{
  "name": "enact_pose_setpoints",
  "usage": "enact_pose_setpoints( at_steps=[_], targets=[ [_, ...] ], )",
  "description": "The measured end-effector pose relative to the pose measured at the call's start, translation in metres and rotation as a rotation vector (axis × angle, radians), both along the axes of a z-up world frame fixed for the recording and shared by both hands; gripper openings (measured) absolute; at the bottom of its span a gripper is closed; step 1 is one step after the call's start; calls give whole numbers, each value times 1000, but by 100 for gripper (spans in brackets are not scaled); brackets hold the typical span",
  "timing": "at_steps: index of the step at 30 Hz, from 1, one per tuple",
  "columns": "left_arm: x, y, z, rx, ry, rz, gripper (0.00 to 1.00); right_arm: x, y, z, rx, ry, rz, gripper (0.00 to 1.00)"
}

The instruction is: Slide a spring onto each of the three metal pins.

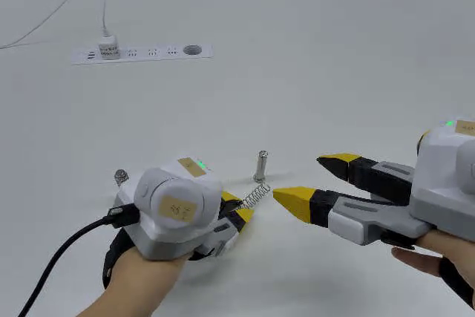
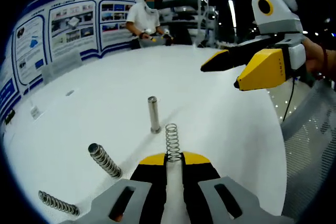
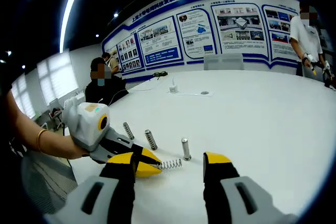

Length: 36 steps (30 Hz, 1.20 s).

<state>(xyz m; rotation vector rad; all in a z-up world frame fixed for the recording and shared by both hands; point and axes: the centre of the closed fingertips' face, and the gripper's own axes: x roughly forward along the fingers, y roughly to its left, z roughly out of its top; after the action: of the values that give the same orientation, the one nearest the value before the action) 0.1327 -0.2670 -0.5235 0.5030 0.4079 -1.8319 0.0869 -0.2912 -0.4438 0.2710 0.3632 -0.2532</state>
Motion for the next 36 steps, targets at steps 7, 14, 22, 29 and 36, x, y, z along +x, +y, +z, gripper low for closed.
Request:
enact_pose_setpoints(
  at_steps=[7, 14, 22, 29, 36],
  targets=[
    [-1, 8, 27, -88, 100, 30, 9, 5, 3, 7, 54, -32, -8, 53],
    [2, 18, 44, -146, 164, 39, 9, 13, 9, 11, 108, -61, -2, 48],
    [2, 28, 58, -191, 200, 44, 9, 24, 18, 16, 180, -102, 15, 41],
    [0, 33, 73, -242, 233, 36, 10, 32, 23, 20, 279, -149, 18, 34],
    [-1, 37, 82, -281, 246, 27, 10, 35, 28, 22, 356, -183, 13, 31]
  ],
)
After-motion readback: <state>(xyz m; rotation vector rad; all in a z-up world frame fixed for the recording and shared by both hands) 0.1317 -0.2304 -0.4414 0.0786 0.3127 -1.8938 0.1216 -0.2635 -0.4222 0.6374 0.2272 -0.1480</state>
